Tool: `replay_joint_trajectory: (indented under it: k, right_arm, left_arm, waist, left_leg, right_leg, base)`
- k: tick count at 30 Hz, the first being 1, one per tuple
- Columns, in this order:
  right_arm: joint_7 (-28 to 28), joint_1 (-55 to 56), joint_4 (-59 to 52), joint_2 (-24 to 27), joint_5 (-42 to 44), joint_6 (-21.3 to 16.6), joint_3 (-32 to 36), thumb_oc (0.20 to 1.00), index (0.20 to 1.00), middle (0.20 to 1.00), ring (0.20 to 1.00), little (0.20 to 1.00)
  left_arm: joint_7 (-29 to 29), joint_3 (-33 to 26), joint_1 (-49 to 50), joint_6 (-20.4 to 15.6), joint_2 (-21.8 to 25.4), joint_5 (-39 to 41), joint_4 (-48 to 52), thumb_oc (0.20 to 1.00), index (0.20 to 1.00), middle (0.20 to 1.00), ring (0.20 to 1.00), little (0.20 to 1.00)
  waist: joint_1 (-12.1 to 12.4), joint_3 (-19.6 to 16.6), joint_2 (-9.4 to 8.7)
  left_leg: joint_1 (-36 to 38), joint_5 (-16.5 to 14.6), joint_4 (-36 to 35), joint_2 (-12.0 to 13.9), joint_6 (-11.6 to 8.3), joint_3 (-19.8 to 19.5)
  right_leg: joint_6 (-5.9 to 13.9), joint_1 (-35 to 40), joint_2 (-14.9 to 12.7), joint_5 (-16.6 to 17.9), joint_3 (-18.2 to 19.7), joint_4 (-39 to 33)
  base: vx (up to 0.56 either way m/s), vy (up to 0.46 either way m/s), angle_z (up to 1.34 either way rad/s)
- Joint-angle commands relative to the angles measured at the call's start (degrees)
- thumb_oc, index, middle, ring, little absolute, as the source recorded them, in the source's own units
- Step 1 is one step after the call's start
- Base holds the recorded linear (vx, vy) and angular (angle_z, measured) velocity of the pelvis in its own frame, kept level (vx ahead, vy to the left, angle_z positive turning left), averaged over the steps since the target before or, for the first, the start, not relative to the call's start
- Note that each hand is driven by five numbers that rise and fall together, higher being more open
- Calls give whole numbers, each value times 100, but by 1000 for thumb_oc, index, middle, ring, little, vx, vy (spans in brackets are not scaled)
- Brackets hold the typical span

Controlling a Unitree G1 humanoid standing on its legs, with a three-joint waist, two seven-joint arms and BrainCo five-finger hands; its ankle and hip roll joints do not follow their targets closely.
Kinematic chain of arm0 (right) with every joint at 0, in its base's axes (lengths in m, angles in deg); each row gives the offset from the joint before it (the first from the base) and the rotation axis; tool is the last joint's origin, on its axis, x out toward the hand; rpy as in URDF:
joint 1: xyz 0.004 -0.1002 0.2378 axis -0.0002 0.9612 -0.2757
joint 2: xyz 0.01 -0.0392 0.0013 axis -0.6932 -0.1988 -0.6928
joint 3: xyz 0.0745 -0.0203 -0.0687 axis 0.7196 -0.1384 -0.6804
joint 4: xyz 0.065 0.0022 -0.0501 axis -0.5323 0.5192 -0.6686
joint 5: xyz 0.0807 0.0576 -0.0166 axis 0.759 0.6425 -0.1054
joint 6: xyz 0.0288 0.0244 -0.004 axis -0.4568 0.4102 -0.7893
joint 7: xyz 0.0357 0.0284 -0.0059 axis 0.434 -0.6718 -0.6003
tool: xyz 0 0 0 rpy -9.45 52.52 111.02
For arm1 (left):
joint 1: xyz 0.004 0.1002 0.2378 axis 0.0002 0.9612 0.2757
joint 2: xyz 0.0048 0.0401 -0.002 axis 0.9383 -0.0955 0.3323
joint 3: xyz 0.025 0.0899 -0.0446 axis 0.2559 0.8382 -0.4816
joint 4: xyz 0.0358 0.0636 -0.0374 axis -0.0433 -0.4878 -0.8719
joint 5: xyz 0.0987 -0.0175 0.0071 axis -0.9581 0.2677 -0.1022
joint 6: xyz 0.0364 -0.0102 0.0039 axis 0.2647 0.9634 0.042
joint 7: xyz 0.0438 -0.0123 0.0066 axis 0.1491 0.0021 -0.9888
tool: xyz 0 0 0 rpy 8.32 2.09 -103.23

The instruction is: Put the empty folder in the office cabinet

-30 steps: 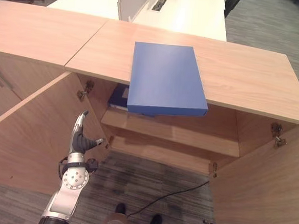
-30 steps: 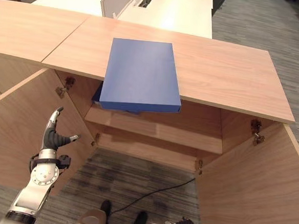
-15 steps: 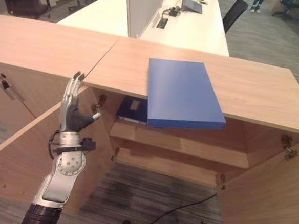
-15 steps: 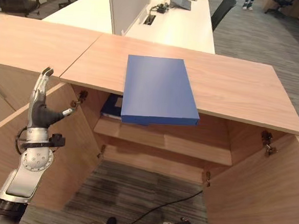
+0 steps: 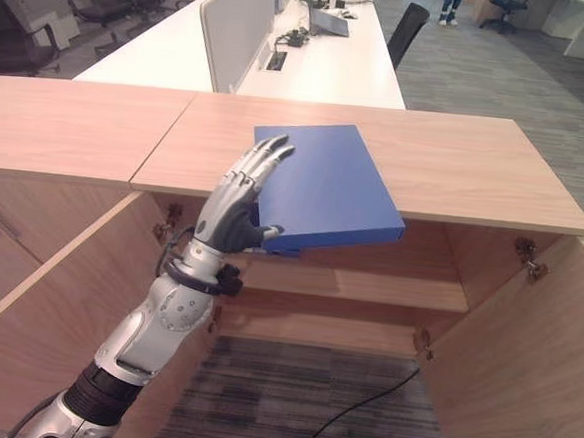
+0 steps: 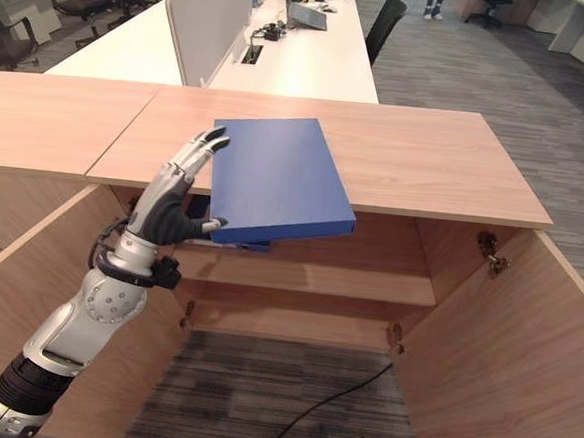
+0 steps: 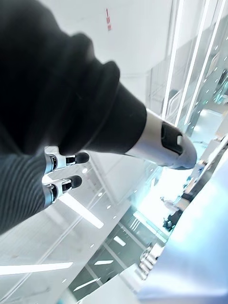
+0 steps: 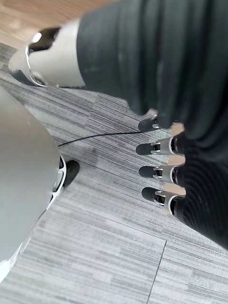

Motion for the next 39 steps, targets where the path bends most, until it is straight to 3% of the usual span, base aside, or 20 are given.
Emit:
replay_joint_trajectory:
  k: [1,10,24,39]
  right_arm:
    - [-48,-302,267,-173,-127,90,-208,1000,1000,1000,1000,1000]
    - [-17,-397,294,-155,-105,120,-352,1000,1000,1000,1000,1000]
    - [59,-500,389,-149,-141,149,-490,1000,1000,1000,1000,1000]
    - [71,-499,451,-159,-202,190,-501,1000,1000,1000,1000,1000]
  left_arm:
    - [94,81,-473,-182,142,293,420,1000,1000,1000,1000,1000]
    - [133,853,-1554,-14,-25,-420,-269,1000,1000,1000,1000,1000]
    - [-25,1597,-2446,219,-431,-1627,-1463,1000,1000,1000,1000,1000]
    - [-108,1591,-2330,547,-699,-1965,-2076,1000,1000,1000,1000,1000]
  waist:
    - [2,-40,-448]
    - [-130,-56,-429]
    - [-250,-80,-395]
    - [-258,-67,-398]
  left_leg:
    - [104,-599,8,-82,92,-26]
    - [152,-612,8,-62,91,11]
    - [189,-647,8,-67,95,45]
    - [212,-666,8,-64,102,61]
  right_leg:
    - [492,143,-318,52,-3,34]
    - [487,145,-298,57,34,34]
    - [482,167,-283,23,66,34]
    - [461,190,-274,0,72,34]
  base:
    - [0,0,0]
    - [1,-1,-2]
    - [0,0,-2]
    - [0,1,-1]
